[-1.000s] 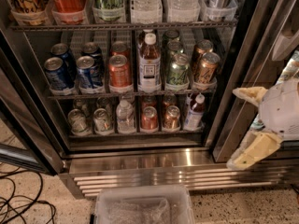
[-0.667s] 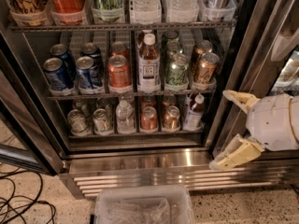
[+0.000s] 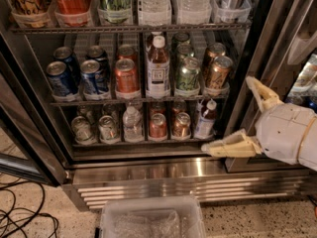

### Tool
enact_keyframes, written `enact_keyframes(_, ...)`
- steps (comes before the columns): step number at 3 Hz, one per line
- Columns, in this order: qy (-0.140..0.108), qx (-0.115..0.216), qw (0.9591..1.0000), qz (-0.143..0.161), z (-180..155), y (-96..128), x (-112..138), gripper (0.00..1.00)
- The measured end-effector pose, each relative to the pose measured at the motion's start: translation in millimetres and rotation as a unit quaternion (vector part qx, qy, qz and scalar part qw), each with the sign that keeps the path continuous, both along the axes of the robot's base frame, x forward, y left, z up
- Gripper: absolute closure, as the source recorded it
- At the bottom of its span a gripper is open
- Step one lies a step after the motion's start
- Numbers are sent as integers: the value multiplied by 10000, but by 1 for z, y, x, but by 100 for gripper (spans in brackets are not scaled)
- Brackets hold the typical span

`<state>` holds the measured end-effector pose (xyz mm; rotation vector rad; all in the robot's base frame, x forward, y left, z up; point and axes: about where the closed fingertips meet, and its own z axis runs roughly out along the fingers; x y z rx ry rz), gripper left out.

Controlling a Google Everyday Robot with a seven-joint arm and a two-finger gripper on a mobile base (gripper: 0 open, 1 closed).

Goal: Pick redbull can from top shelf of fridge

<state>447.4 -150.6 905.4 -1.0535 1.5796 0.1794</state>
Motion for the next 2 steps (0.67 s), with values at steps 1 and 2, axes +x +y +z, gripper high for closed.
enact_keyframes(1, -343, 1064, 9900, -855, 31, -17, 18, 0)
enact_keyframes(2, -366, 2327, 9656, -1105, 65, -2, 34, 0)
